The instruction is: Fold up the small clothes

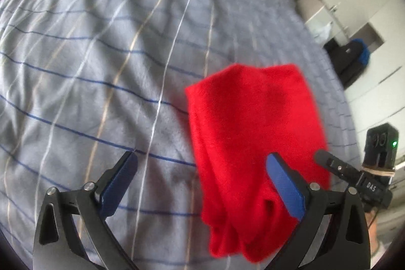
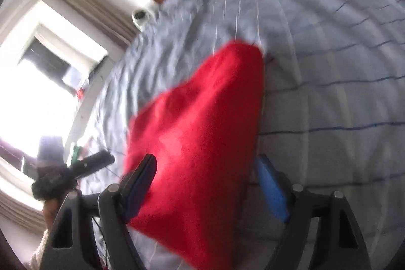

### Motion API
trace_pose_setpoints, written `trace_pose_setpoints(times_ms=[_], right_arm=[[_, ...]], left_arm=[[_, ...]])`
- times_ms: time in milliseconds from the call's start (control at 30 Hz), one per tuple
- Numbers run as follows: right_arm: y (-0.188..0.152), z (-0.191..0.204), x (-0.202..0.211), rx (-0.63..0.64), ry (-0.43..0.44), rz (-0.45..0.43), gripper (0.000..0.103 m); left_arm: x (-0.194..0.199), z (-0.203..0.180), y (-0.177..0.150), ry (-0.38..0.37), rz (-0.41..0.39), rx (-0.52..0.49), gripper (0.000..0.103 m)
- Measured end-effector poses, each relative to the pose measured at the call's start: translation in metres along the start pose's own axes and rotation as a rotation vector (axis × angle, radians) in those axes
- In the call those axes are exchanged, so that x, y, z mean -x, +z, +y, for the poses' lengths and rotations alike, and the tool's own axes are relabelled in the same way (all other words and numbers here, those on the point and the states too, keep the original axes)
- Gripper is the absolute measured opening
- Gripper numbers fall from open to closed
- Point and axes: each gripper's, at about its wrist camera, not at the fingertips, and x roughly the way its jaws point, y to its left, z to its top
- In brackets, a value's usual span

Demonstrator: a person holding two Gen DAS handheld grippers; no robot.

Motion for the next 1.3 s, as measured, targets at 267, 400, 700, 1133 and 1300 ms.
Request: trace_pose_setpoints(times_ms=[267,400,700,1133,1300], right_arm=[[-0.015,0.056,-0.039,0.326,-0.271,-0.008,0.039],[-0.036,0.1,-0.044,0.578,-0.415,-0.054,0.033],[-0.013,0.146,0.024,0.557,-0.265,-0.316,0.032],[-0.071,0.087,0.073,0.405,-0.428,-0.281,0.1],[-0.114,0.105,0.124,0.394,-0.416,-0.346,0.103]], left_arm=[[-0.029,-0.025,-0.006,0.048,0.026,-0.093,0.047],[-0.015,-0.039,-0.008,0.064,-0.016,-0.105,0.016],[0.078,-0.054,0.013,0.065,-0.237,-0.193,0.023],[0.127,-0.053,-0.094,0.315,-0.442,-0.229,0.101],[0.167,-0.082,-0.13,0.343,-0.523,-0.311,0.103]])
